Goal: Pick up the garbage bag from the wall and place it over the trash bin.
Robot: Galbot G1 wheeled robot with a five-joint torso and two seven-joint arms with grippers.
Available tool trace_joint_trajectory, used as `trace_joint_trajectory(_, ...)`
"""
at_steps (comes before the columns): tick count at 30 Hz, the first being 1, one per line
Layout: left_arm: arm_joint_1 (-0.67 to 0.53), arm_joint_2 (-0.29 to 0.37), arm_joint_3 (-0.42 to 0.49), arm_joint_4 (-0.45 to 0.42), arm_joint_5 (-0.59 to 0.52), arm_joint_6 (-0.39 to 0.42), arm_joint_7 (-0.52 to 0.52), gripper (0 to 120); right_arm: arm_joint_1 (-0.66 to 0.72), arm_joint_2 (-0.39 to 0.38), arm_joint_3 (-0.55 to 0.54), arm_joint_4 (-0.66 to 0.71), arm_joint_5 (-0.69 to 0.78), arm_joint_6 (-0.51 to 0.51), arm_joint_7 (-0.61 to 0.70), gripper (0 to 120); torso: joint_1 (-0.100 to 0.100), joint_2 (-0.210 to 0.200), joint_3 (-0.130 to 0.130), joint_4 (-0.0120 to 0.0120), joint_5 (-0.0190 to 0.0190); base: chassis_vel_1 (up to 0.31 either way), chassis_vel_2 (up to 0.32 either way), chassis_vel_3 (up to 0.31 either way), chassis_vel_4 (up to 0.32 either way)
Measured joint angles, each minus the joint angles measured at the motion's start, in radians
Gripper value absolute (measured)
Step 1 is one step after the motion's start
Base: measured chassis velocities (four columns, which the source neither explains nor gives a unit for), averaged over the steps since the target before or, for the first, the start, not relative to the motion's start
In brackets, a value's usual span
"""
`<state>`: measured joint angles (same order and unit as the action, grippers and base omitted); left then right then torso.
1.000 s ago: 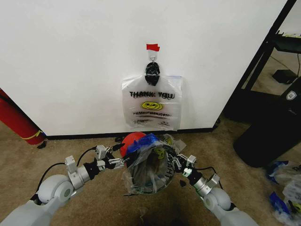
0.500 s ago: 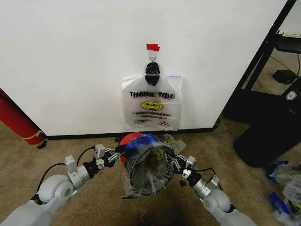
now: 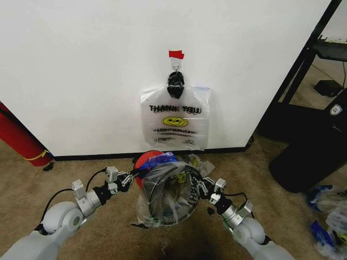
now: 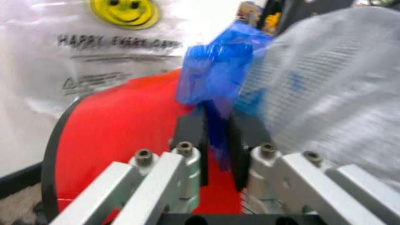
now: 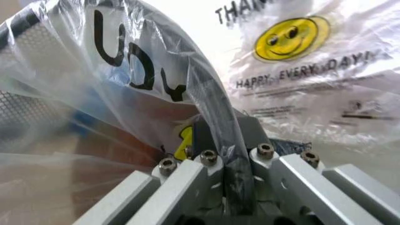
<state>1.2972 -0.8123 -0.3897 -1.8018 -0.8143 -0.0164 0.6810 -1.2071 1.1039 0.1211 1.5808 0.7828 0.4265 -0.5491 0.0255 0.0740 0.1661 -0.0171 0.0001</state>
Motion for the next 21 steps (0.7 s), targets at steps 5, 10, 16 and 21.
trace_joint_trajectory(5,-0.008,-0.003,-0.011,0.026,0.016,-0.031,0.042,38,-0.003,0.001,-0.005,0.0,0.049,-0.024,0.047,0,0.0,0.0,0.0,-0.0001,0.0,0.0,0.0,0.0,0.0)
trace_joint_trajectory(10,-0.013,-0.002,-0.037,0.062,0.005,-0.054,0.118,56,-0.012,0.0,-0.011,0.012,0.104,-0.064,0.112,0,0.0,0.0,0.0,0.0,-0.0001,0.0,0.0,0.0,0.0)
trace_joint_trajectory(16,-0.012,-0.001,-0.051,0.085,0.005,-0.09,0.057,75,-0.019,0.001,-0.014,0.032,0.12,-0.09,0.155,0,0.0,0.0,0.0,0.0,-0.0001,0.0,0.0,0.0,0.0)
trace_joint_trajectory(21,0.012,-0.023,-0.033,0.055,0.028,-0.16,-0.267,93,-0.045,0.002,-0.028,0.11,0.13,-0.162,0.309,0,0.0,0.0,0.0,0.0,-0.0003,0.0,0.0,0.0,0.0)
